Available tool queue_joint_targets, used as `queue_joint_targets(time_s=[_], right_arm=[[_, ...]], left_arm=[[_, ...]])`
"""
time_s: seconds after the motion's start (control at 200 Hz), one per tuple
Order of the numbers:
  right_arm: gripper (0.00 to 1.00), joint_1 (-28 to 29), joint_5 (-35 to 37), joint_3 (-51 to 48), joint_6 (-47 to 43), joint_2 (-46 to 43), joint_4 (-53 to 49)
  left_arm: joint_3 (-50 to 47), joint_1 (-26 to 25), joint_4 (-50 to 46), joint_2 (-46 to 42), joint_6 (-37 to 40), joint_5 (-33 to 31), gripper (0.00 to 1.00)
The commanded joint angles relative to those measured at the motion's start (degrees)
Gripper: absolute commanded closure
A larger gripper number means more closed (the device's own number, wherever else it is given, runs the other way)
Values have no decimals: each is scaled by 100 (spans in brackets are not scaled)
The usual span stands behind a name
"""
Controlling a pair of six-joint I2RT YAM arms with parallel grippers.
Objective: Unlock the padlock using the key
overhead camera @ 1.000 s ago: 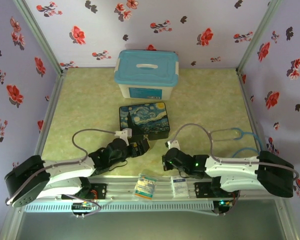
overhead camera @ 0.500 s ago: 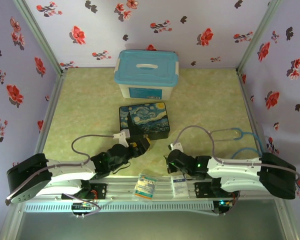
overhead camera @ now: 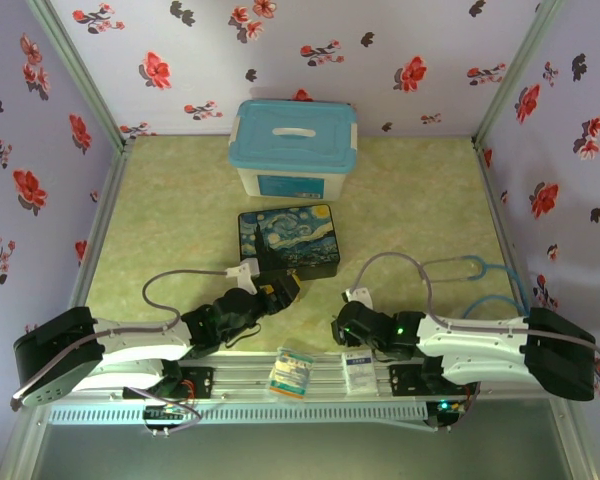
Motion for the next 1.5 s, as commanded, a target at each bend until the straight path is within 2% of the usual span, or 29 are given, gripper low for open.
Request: queue_joint_targets(time_s=[0.0, 0.11, 0.44, 0.57, 0.7, 0.87, 0.975, 1.12, 1.27, 1.495], right_arm=[[48, -15, 323, 232, -148, 70, -382], [48, -19, 359, 404, -322, 405, -440], [60, -12, 211, 583, -507, 1250, 35], [69, 23, 123, 815, -582, 1731, 43], [87, 150, 128, 826, -514, 1909, 49], [100, 164, 54, 529, -307, 1592, 365], [100, 107, -3, 403, -345, 1182, 535], [100, -85, -281, 278, -583, 448, 705], [100, -504, -816, 107, -747, -287, 991], [100, -690, -1075, 225, -882, -717, 852]], left_arm=[[39, -49, 14, -133, 78, -174, 14], [31, -49, -17, -173, 99, -178, 13], [-48, -48, -1, -121, 86, -233, 13], [-69, -50, 21, -96, 94, -262, 13], [-100, -46, 22, -98, 86, -262, 13], [-153, -49, 30, -79, 73, -270, 13], [-91, -66, 0, -43, 129, -245, 15], [255, -127, -251, 2, 655, -13, 18], [443, -127, 246, 228, 1192, 353, 25], [859, -128, 228, 783, 1324, 940, 23]])
